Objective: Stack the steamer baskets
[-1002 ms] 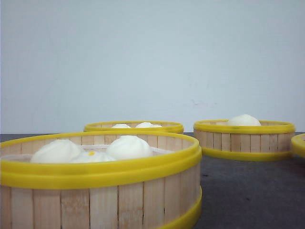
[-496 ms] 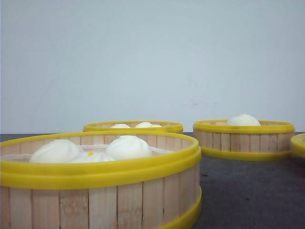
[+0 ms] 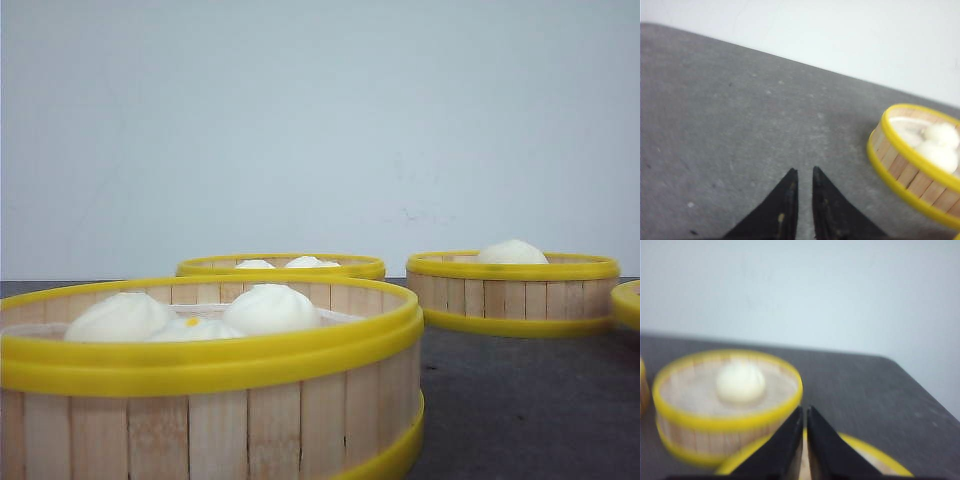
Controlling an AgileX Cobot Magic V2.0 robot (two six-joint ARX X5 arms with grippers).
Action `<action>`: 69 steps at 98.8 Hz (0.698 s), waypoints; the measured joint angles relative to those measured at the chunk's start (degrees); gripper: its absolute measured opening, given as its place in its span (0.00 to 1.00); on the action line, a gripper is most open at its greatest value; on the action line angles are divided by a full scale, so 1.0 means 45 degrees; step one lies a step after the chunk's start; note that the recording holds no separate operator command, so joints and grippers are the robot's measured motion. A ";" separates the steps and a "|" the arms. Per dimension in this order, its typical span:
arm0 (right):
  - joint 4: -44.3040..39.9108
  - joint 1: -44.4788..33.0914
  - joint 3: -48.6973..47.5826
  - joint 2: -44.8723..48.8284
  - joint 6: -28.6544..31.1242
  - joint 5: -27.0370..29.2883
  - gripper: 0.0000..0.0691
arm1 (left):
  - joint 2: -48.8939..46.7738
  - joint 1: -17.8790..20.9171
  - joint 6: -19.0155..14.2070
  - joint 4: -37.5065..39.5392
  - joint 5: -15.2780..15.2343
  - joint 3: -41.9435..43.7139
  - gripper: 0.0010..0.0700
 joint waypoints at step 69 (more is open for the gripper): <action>0.2395 0.0000 0.0000 -0.0005 0.6645 -0.2157 0.02 | 0.0432 0.0010 -0.6975 0.3332 0.3463 0.0641 0.72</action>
